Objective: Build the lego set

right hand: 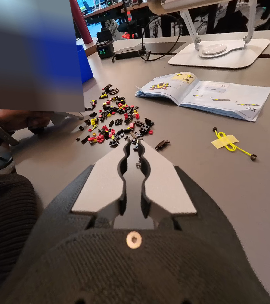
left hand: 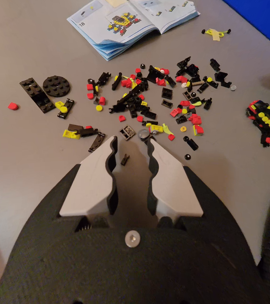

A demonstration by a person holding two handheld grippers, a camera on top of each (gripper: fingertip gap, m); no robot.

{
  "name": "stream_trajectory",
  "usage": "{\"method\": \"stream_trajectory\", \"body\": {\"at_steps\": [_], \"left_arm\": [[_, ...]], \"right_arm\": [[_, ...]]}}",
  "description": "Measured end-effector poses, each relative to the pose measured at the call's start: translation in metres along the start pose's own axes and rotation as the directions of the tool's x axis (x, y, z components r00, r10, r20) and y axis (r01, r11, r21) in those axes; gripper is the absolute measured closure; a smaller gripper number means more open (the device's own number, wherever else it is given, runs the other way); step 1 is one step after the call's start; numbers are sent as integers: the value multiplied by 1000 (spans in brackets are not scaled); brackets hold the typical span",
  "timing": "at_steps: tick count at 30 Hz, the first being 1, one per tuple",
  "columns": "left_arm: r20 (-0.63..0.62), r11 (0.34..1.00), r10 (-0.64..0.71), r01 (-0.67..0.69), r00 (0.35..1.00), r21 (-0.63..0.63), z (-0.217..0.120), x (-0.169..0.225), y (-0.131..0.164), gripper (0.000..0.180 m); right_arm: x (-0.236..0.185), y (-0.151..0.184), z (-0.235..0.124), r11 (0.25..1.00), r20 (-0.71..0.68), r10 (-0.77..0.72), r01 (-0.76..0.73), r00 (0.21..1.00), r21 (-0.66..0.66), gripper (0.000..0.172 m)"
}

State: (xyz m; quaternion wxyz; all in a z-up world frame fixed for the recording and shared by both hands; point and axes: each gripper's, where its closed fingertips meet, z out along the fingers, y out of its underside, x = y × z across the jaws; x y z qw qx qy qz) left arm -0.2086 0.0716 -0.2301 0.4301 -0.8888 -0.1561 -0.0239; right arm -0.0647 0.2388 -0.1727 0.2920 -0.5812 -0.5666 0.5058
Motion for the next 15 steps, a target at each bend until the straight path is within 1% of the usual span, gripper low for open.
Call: {"method": "stream_trajectory", "body": {"at_steps": [6,10,15], "left_arm": [[6,1000,-5,6,1000,-29,3,-1,3,145],[9,999,-42,42,999,12,0,-7,-3,145],[-1,998,-55,55,998,18,0,-7,-3,146]], "right_arm": [[4,4,3,999,20,54,-53,998,-12,165],[4,4,2,998,24,62,-62,998,-9,165],[3,2,2,998,29,64,-64,998,-4,165]]}}
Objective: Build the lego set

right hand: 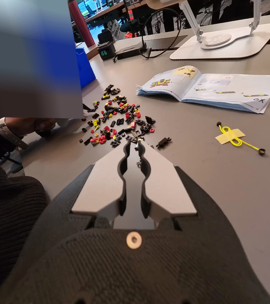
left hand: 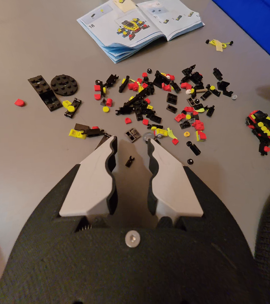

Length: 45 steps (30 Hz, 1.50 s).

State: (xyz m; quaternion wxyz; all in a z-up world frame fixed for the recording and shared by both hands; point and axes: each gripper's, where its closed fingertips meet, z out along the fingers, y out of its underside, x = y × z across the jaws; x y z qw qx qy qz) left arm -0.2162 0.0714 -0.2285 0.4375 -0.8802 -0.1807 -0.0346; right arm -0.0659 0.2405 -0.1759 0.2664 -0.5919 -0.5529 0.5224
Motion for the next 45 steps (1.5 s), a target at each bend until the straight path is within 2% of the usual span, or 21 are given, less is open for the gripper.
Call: {"method": "stream_trajectory", "body": {"at_steps": [7,13,21,25,29,33,37,42,45], "left_arm": [[-24,989,148,-148,989,6,2,19,-1,149],[22,953,303,-302,953,-40,11,30,4,151],[52,945,325,-323,944,-39,16,30,0,158],[49,928,366,-360,929,-98,21,32,8,156],[31,905,423,-420,906,-67,20,42,6,167],[-22,886,461,-462,887,-35,19,56,7,170],[9,905,426,-426,905,-9,16,50,1,168],[67,965,257,-260,964,46,13,24,-16,171],[90,955,279,-286,956,84,11,13,-27,172]], "right_arm": [[-2,-2,-1,1000,8,2,-2,1000,10,165],[-7,-3,-1,1000,21,-3,3,1000,8,164],[-11,-4,-1,1000,30,-11,11,999,10,164],[-12,-3,0,1000,35,-14,13,999,7,164],[-14,-4,0,1000,38,-19,19,999,7,164],[-15,-3,-1,999,33,-32,31,999,4,164],[-15,-4,-1,999,30,-38,37,999,4,165],[-16,-3,0,1000,38,-30,30,999,3,164],[-18,-3,0,1000,50,-15,15,999,4,164]]}}
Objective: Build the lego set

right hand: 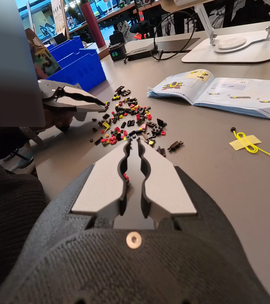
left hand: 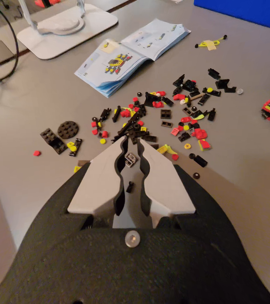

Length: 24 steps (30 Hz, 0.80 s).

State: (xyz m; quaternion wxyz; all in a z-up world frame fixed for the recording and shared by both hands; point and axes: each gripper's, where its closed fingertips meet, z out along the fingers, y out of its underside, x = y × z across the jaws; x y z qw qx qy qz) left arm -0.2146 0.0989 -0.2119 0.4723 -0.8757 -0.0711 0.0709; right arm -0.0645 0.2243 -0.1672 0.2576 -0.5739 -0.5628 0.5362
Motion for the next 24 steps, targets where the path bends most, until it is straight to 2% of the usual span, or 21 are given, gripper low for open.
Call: {"method": "stream_trajectory", "body": {"at_steps": [4,6,8,14,24], "left_arm": [[-60,986,168,-169,984,-11,5,7,1,169],[-16,969,241,-242,970,-44,10,1,3,172],[-43,957,278,-280,960,-72,13,2,7,172],[-179,964,233,-251,956,-86,12,14,14,170],[-150,956,261,-277,954,-99,16,13,18,168]], "right_arm": [[-1,-1,-1,1000,8,17,-17,1000,7,165],[0,-2,-2,1000,5,21,-21,1000,11,165],[1,-3,-3,1000,1,26,-26,1000,15,165],[3,-3,-4,998,-2,52,-52,999,21,165],[10,-2,-5,995,-8,99,-99,995,27,165]]}}
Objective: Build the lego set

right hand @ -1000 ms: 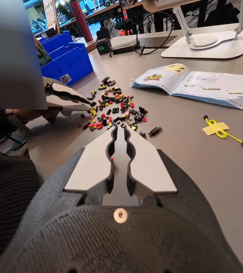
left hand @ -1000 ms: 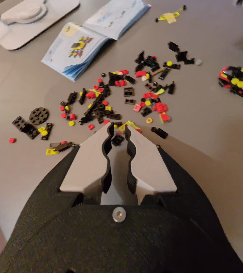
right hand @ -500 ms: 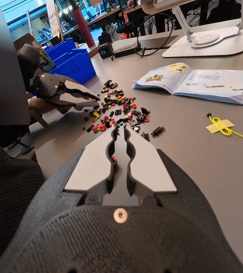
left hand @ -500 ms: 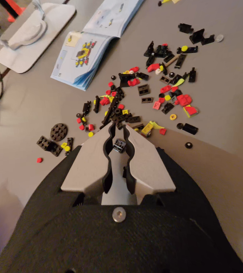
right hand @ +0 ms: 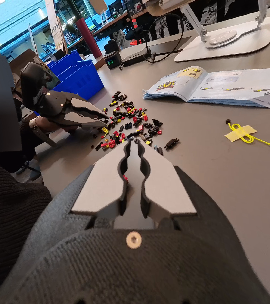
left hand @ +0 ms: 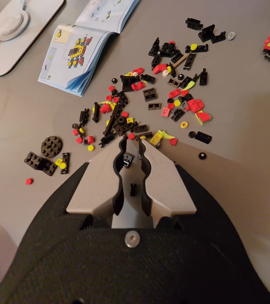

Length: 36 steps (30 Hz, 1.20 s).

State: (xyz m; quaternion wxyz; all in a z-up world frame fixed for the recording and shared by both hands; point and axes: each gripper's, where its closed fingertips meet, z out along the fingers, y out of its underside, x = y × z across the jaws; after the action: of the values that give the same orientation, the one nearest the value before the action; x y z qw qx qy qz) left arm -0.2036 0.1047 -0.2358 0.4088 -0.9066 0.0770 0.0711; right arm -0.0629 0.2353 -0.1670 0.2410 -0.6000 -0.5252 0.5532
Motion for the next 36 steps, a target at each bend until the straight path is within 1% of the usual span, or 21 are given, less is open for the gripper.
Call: {"method": "stream_trajectory", "body": {"at_steps": [20,25,32,36], "left_arm": [[5,998,-52,52,999,22,-2,-6,-2,167],[67,995,-62,57,996,76,-11,-17,-5,168],[113,977,-197,185,974,109,-22,-37,-5,167],[116,954,-285,270,952,129,-30,-38,-10,167]], "right_arm": [[8,5,3,999,1,45,-45,999,-19,164],[11,5,3,999,-10,36,-36,999,-21,164],[12,7,4,999,-18,15,-15,1000,-36,164],[9,5,3,1000,-7,14,-14,1000,-26,164]]}}
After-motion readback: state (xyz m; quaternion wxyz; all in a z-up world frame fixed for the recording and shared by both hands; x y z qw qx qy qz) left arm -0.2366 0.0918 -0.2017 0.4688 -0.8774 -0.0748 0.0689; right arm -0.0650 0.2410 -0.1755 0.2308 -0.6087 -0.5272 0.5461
